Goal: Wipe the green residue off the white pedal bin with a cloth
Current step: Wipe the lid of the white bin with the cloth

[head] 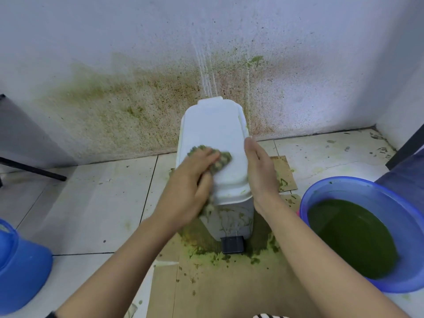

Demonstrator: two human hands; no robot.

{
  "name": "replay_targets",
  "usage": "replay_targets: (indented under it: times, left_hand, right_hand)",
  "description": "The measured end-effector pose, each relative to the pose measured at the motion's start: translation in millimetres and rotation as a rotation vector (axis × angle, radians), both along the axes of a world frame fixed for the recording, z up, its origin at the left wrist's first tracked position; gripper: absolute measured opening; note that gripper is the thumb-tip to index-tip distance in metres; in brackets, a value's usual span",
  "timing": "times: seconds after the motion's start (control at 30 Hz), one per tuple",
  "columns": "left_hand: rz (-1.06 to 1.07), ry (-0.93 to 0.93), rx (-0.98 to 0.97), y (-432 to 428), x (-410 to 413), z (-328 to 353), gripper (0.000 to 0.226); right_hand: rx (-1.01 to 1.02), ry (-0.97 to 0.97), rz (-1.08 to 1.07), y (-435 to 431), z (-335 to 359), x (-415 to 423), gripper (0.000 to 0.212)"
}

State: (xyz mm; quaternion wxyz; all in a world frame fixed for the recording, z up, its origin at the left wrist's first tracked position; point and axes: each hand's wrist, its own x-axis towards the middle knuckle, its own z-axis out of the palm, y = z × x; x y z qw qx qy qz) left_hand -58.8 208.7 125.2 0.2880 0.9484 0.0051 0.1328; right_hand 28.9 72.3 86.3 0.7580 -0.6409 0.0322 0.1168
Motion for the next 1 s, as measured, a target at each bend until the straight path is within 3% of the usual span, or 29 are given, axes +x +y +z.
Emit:
replay_targets:
  times: [0.07,0.13,0.33,0.47,0.53,0.63,0.73,0.83,1.0]
  left_hand:
    - [0.151,0.077,-0.014,-2,30,7,0.045]
    - [0.172,0.139,0.016,-11,51,9,0.045]
    - [-0.163,-0.047,-0.011,-19,-6,-17,0.04]
    - [-0.266,-0.203,0.094,4,-41,-43,0.045]
    - [-0.182,-0.27,-0.041,7,-56,-51,0.046]
    - [0.276,-0.309,-0.623,18,-54,-37,0.039]
    - [0.54,-0.259,-0.894,57,-3,-16,0.032]
    - [0.514,-0.171,-0.967,93,72,-8,0.033]
    - [0.419,0.062,-0.946,98,143,-11,0.038]
  right_hand:
    - [-0.02,-0.018,0.028,-1,-3,1,0.062]
    - [-0.029,-0.02,0.033,-2,-8,4,0.06]
    - [-0.051,-0.002,0.032,-1,-9,3,0.07]
    - [-0.253,-0.129,0.019,-3,1,0,0.057]
    - [-0.415,-0.241,0.02,-7,8,2,0.061]
    - [-0.549,-0.341,0.085,-4,18,7,0.07]
    - [-0.686,-0.325,0.14,11,22,11,0.076]
    - [-0.78,-0.318,0.099,20,21,8,0.075]
    - [-0.756,-0.297,0.049,20,21,9,0.074]
